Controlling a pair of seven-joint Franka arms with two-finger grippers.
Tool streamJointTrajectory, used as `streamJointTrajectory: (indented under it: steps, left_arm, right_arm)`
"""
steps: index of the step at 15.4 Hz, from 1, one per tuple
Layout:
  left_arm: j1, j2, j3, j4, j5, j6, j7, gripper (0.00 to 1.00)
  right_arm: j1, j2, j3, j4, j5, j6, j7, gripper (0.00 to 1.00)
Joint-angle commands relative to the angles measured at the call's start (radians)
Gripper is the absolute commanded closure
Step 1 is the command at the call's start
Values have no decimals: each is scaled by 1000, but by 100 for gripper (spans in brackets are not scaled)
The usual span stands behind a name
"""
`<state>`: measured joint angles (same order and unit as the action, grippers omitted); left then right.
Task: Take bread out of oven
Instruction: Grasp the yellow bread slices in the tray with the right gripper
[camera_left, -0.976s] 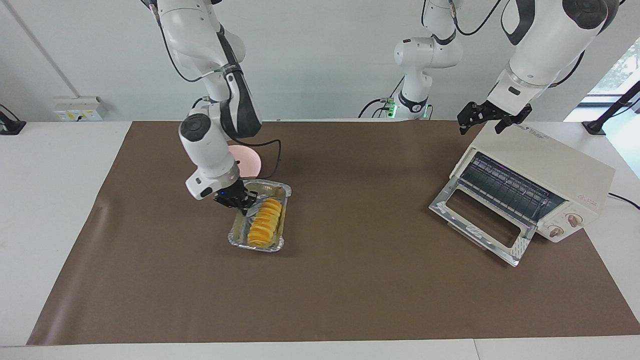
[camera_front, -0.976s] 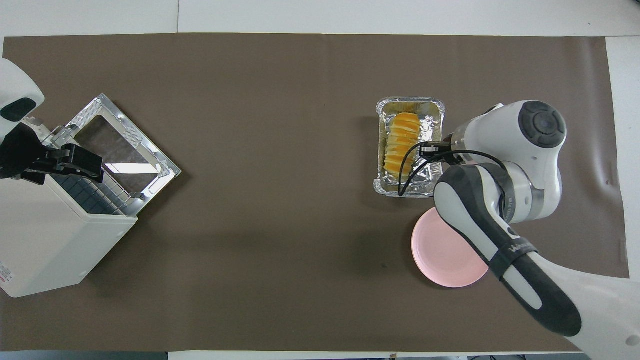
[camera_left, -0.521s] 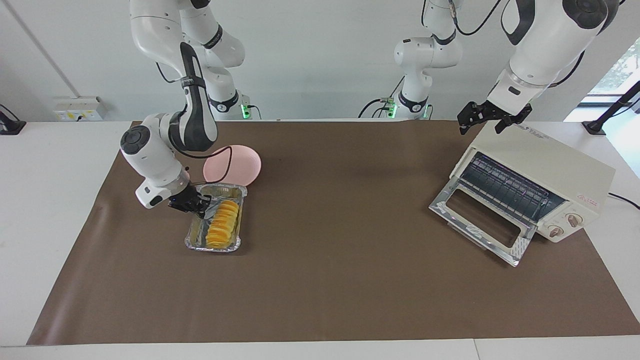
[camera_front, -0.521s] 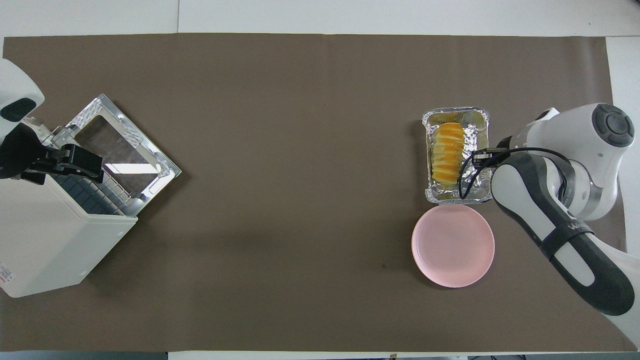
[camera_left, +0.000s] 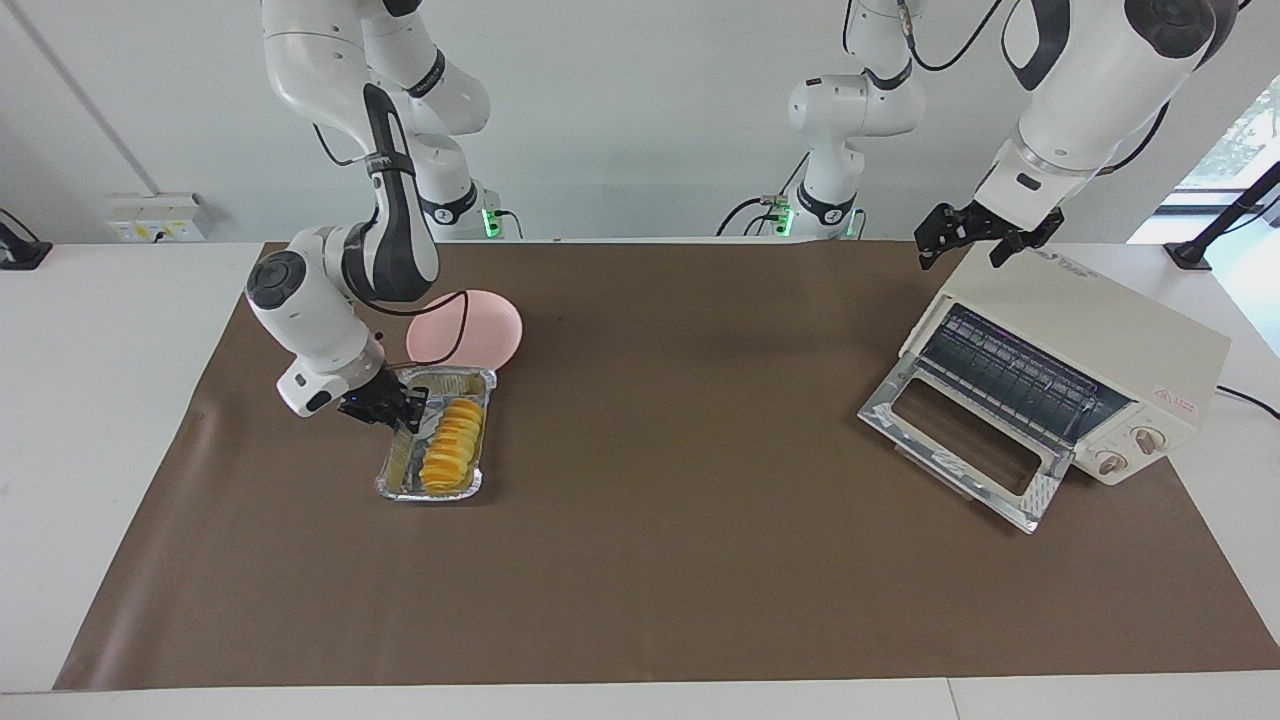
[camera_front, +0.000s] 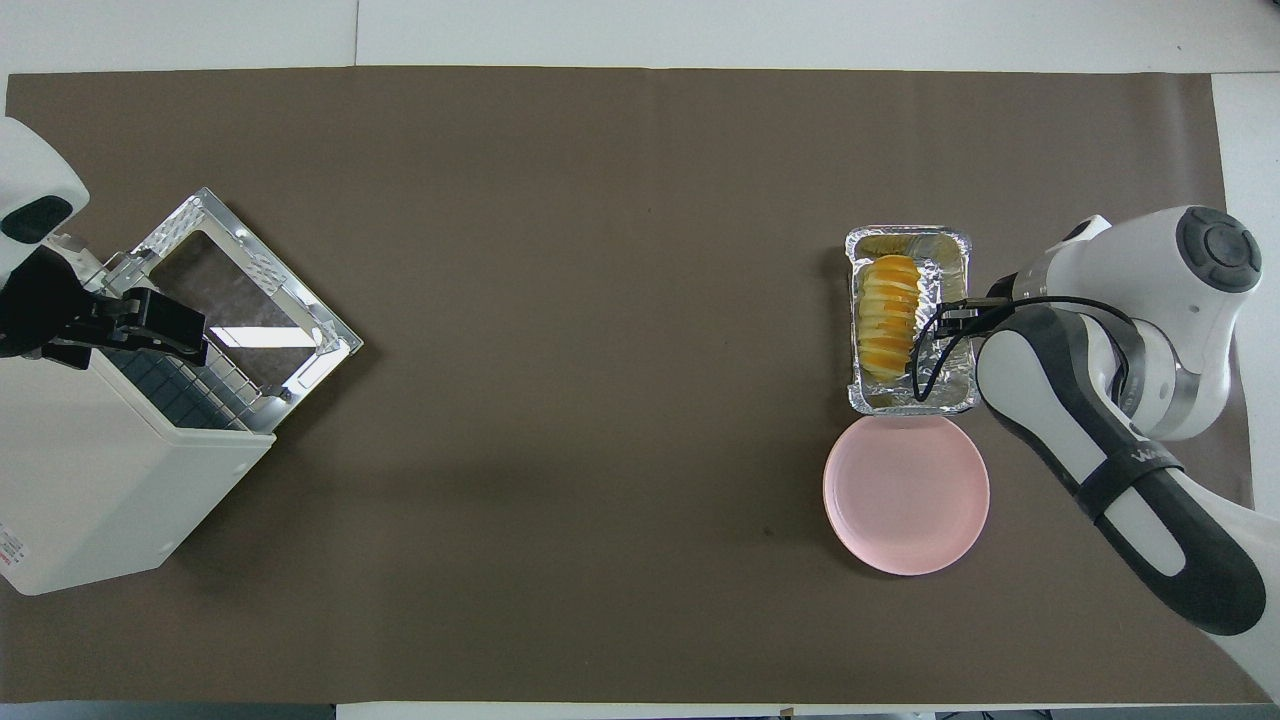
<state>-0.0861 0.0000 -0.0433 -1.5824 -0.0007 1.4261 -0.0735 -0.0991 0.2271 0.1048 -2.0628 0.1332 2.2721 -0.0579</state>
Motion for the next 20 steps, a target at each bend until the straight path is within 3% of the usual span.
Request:
streamJointTrajectory:
  steps: [1,7,10,17,20]
  left_arm:
    - [2,-29,2,-31,-10,20,3,0]
    - [2,-29,2,-31,-10,22,3,0]
    - [2,-29,2,-31,-10,20,3,0]
    - [3,-29,2,-31,-10,20,3,0]
    - [2,-29,2,-31,-10,20,3,0]
  right_arm:
    - [21,-26,3,85,-21,-114,-20,0]
    - [87,-19,6,87,-41,-71,96,0]
    - [85,-8,6,29,-40,16,102,0]
    - [88,17,6,3,-37,38,112,0]
    - [88,26,6,-2,-34,40,113,13]
